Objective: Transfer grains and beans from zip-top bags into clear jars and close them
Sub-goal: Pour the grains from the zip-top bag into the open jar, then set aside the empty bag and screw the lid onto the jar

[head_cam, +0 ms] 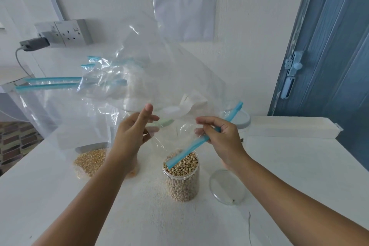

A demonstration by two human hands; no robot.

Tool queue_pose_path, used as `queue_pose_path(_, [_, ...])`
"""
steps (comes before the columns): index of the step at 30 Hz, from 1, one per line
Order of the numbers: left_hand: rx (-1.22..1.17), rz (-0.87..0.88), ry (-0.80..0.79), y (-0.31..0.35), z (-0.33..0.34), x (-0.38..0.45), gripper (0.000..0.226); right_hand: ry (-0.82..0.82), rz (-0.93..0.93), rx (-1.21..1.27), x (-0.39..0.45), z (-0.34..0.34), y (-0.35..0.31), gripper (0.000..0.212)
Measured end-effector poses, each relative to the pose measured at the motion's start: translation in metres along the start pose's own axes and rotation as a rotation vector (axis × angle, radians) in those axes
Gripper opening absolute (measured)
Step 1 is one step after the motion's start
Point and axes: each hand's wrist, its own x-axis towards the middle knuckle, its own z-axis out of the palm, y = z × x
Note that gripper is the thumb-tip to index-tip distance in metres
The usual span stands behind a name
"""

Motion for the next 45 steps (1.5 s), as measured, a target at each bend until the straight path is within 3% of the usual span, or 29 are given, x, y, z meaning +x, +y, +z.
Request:
queue_pose_path(17, [-0.072,-0.117,0.085,0.01,0.005,-0.003,0.056,0.03,-0.041,-0.092,-0.001,0.001,-0.011,0.034])
queue_pose_path(24, [-0.067,-0.201,-0.012,0.016,0.025,-0.014,0.048,0.125,-0.058,-0.066,-0.004,-0.022,-0.036,0.036])
queue_pose_path(30, [-0.094,-0.258,-0.203,0.028,0.079,-0.053,0.042,0.203,-0.064,-0.047,-0.004,-0.091,-0.045,0.046])
queue_pose_path(33, [0.033,-0.147,-0.314,0.035,0.117,-0.078,0.023,0.217,-0.079,-0.073,-0.004,-0.144,-0.055,0.049])
queue_pose_path(38, [0.364,0.066,-0.474,0.051,0.179,-0.111,0.028,0.2,-0.114,-0.095,-0.007,-0.235,-0.073,0.05])
queue_pose_path(42, [0.624,0.394,-0.422,0.084,0.223,-0.125,0.017,0.135,-0.191,-0.09,-0.012,-0.288,-0.096,0.049])
queue_pose_path(45, [0.629,0.551,-0.391,0.117,0.265,-0.125,0.011,0.062,-0.228,-0.07,-0.012,-0.317,-0.124,0.05])
